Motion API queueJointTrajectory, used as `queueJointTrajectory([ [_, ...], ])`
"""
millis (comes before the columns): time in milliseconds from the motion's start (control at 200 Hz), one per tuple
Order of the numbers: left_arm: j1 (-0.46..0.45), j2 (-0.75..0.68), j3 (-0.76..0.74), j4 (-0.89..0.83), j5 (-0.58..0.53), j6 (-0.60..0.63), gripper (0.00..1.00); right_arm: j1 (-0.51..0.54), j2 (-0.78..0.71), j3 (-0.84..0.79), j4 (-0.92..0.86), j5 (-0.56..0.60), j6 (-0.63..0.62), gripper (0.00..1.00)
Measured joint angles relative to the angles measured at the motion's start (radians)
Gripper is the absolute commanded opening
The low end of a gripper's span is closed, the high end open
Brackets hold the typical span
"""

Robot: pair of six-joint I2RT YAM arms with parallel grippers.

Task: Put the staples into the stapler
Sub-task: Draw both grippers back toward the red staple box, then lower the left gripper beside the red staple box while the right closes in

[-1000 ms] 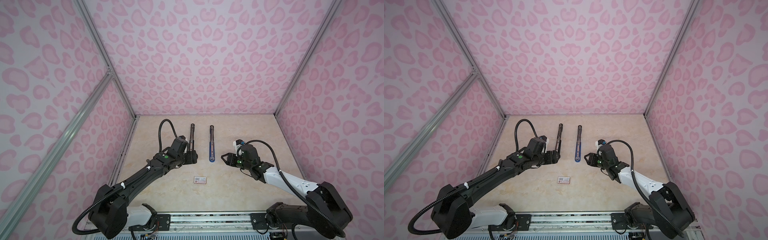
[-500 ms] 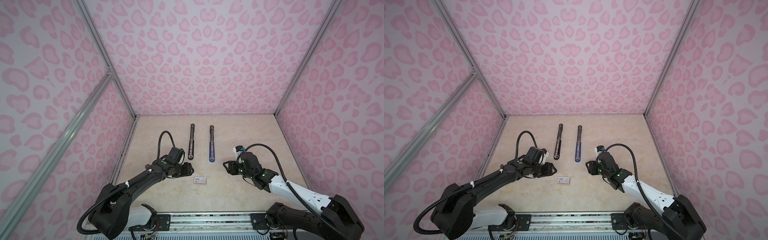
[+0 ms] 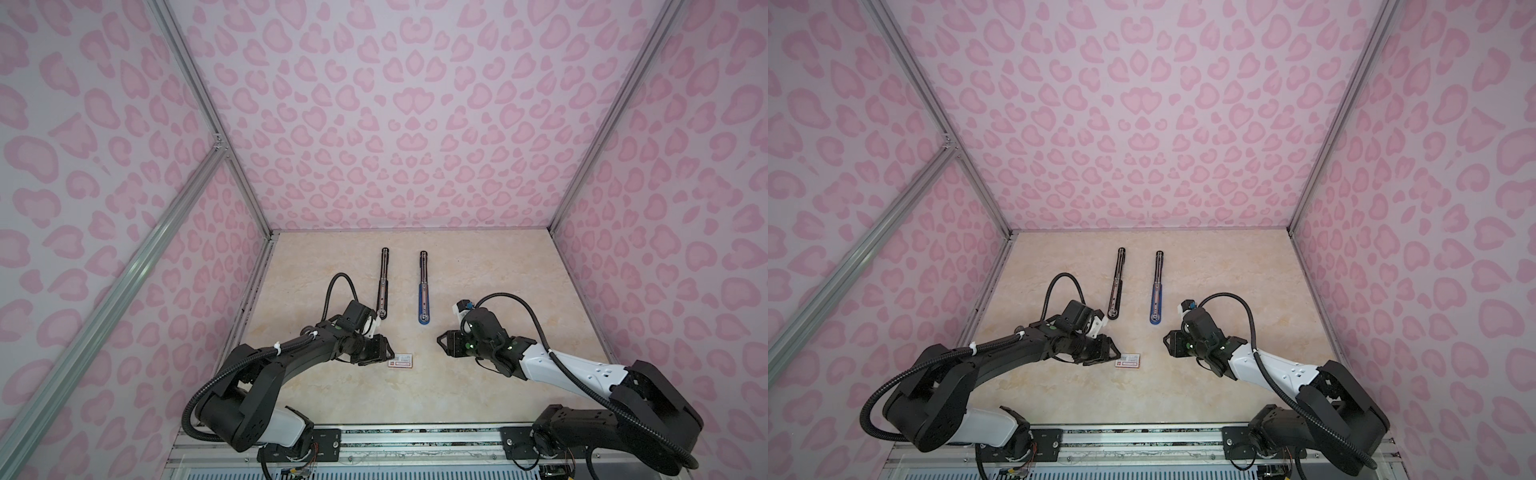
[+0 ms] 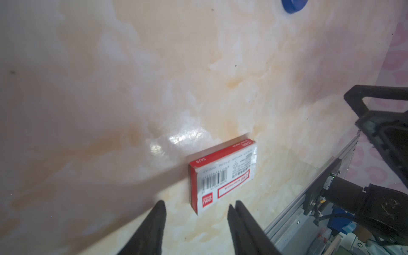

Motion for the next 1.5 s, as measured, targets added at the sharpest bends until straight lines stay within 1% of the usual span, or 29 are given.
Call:
queueJointTrajectory([
  [115,-0.015,0.019,0.009,0.015,0.009,0.000,0.38,0.005,0.010,0.000,0.000,0.000,0.005,0.50],
  [145,-0.019,0.022,0.011,0.018,0.010,0.000,0.37,0.005,0.011,0.000,0.000,0.000,0.005,0.50],
  [160,-0.021,0.024,0.012,0.019,0.010,0.000,0.33,0.005,0.013,0.000,0.000,0.000,0.005,0.50],
  [215,-0.025,0.035,0.017,0.024,0.013,0.000,0.27,0.006,0.018,0.000,0.000,0.000,0.005,0.50],
  [315,-0.032,0.059,0.024,0.027,0.013,-0.002,0.23,0.012,0.036,0.000,0.000,-0.001,0.009,0.49],
  [365,-0.034,0.070,0.029,0.029,0.013,-0.001,0.19,0.019,0.047,0.003,0.001,-0.002,0.013,0.49],
  [395,-0.035,0.075,0.033,0.029,0.013,-0.002,0.14,0.025,0.053,0.006,0.002,-0.003,0.013,0.49],
  [515,-0.040,0.086,0.051,0.032,0.013,-0.004,0.06,0.046,0.082,0.015,0.013,-0.003,0.017,0.49],
  [645,-0.041,0.091,0.073,0.042,0.013,-0.008,0.03,0.065,0.108,0.023,0.024,-0.003,0.023,0.48],
  [875,-0.041,0.139,0.135,0.071,0.010,-0.020,0.04,0.072,0.121,0.037,0.039,0.005,0.031,0.48],
  [910,-0.041,0.146,0.143,0.071,0.009,-0.023,0.09,0.072,0.121,0.042,0.038,0.005,0.031,0.48],
  [1025,-0.041,0.150,0.155,0.070,0.005,-0.026,0.32,0.083,0.119,0.050,0.035,0.015,0.031,0.50],
  [1060,-0.041,0.141,0.154,0.065,0.002,-0.027,0.35,0.089,0.118,0.052,0.034,0.016,0.030,0.50],
  [1080,-0.041,0.136,0.153,0.062,0.001,-0.027,0.41,0.092,0.117,0.053,0.032,0.016,0.030,0.50],
  [1115,-0.041,0.119,0.146,0.057,-0.002,-0.026,0.44,0.098,0.117,0.055,0.030,0.016,0.027,0.50],
  [1255,-0.041,0.055,0.100,0.026,-0.014,-0.026,0.46,0.111,0.124,0.055,0.026,0.018,0.022,0.50],
  [1385,-0.045,0.037,0.051,-0.003,-0.014,-0.023,0.46,0.129,0.145,0.061,0.028,-0.004,0.012,0.49],
  [1500,-0.056,0.037,0.037,-0.013,-0.013,-0.023,0.42,0.155,0.185,0.076,0.045,-0.031,0.004,0.43],
])
